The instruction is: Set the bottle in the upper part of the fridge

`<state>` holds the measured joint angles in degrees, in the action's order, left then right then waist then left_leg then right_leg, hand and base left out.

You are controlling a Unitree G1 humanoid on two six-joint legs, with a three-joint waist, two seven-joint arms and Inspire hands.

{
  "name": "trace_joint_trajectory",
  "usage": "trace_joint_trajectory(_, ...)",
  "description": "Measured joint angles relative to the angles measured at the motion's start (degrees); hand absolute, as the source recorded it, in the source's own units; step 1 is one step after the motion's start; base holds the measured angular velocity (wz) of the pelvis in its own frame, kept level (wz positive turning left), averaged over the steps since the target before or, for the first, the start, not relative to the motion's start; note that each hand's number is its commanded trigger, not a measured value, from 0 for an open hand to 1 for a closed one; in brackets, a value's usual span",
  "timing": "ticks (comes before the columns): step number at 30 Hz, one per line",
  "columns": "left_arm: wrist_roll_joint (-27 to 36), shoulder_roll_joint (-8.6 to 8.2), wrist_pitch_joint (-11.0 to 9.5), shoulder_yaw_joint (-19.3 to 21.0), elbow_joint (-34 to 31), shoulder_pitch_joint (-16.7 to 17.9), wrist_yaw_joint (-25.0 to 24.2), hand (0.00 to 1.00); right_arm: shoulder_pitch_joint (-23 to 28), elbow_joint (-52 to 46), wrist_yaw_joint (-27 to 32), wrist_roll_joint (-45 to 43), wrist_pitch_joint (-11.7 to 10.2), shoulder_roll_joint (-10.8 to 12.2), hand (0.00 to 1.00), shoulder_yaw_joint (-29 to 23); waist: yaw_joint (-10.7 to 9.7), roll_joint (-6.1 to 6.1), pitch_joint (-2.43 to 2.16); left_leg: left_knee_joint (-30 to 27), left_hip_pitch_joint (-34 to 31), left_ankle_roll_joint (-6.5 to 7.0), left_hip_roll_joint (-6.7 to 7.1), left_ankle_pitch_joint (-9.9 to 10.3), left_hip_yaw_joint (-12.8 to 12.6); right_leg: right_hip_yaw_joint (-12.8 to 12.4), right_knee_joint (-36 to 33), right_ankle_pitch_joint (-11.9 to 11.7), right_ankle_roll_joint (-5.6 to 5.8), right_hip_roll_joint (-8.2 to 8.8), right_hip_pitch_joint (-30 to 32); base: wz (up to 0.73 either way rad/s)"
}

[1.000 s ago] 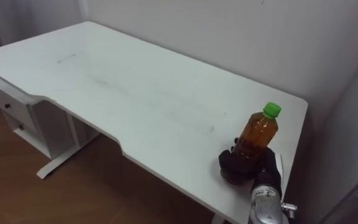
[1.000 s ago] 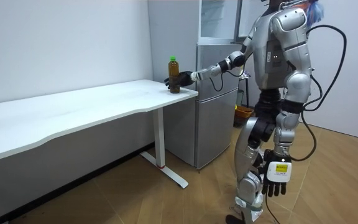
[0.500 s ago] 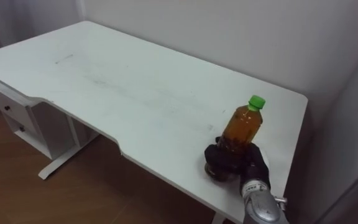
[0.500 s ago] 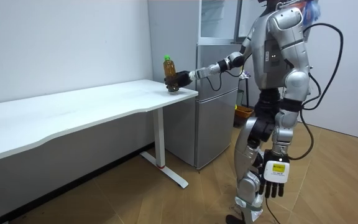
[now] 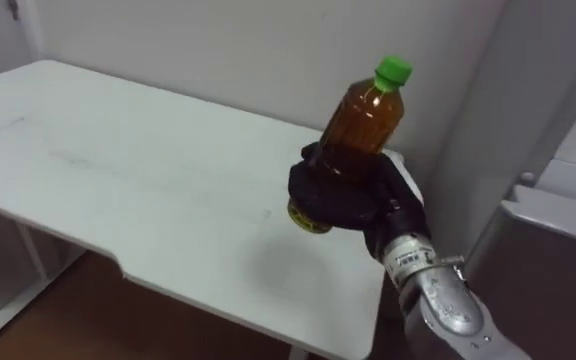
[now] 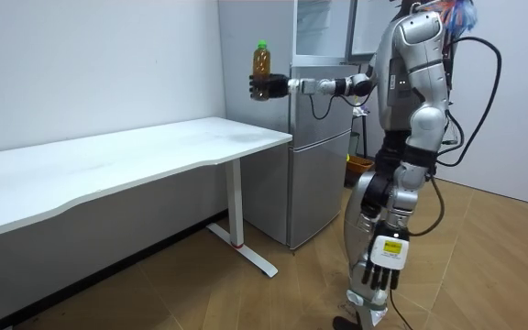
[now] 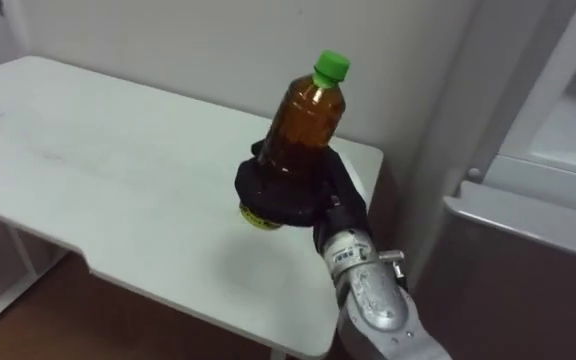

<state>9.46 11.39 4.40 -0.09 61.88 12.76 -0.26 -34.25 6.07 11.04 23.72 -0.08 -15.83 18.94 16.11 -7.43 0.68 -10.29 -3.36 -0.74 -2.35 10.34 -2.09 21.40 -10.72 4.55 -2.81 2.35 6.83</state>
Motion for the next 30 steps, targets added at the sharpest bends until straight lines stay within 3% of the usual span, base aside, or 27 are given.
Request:
trace_joint_trajectory(1,0.0,0.09,0.0,0.0,0.0,0.1,0.1,0.00,0.0,-1.8,0.0,-0.6,0.0,-0.7,1.00,-0.1,-0.3,-0.05,-0.23,0.0,0.3,-0.02,-0.11,0.0,-0.5,-0.5,0.0,-0.1,-0.11,-0.04,-0.1,-0.25)
trace_joint_trajectory(8,-1.1,0.03,0.0,3.2,1.2,0.8,-0.5,0.00,0.0,-9.4,-2.0,-1.7,0.7,-3.3,1.00,-5.6,-4.1,-0.41,-0.54,-0.6,1.1,-0.07,-0.21,0.0,-1.0,-1.0,0.0,-0.6,-0.28,0.08,-1.0,-0.03)
trace_joint_trajectory(12,-0.9,-0.11,0.0,3.4,1.4,1.3,-0.7,0.00,0.0,-12.7,-1.8,-2.0,0.7,-4.8,1.00,-7.2,-5.0,-0.36,-0.56,-0.5,1.7,-0.09,-0.20,0.0,-1.2,-1.6,0.0,-0.7,-0.36,0.02,-1.1,-0.05)
trace_joint_trajectory(15,-0.4,-0.58,-0.7,3.4,2.5,1.6,-0.4,0.00,0.0,-14.0,-2.0,-2.1,0.7,-5.7,1.00,-8.1,-6.8,0.07,-0.49,-0.5,2.1,-0.09,-0.13,0.0,-1.1,-1.8,0.1,-0.7,-0.25,-0.03,-1.8,0.01)
trace_joint_trajectory(16,-0.3,-0.59,-0.8,3.4,2.5,1.8,-0.4,0.00,0.0,-14.4,-2.0,-2.2,0.7,-6.1,1.00,-9.0,-7.2,-0.16,-0.65,-0.5,2.1,-0.09,-0.11,0.0,-1.1,-2.5,0.2,-0.6,-0.18,-0.17,-1.7,0.00)
trace_joint_trajectory(26,2.3,-0.59,-1.0,4.5,3.5,3.6,-0.4,0.00,0.0,-15.0,-1.6,-1.3,0.7,-14.5,1.00,-14.9,-11.4,-0.24,-0.70,0.2,4.3,-0.09,-0.27,0.1,-2.8,-4.1,0.1,-0.5,-0.07,-0.58,-2.8,-0.07)
trace_joint_trajectory(30,2.3,-0.61,-1.0,4.5,3.5,4.0,-0.1,0.00,0.0,-15.0,-0.4,-0.1,0.8,-15.8,1.00,-17.0,-12.0,-0.27,-0.70,0.7,5.3,-0.18,-0.50,0.2,-3.9,-4.9,0.1,-0.5,-0.08,-0.82,-3.1,-0.14)
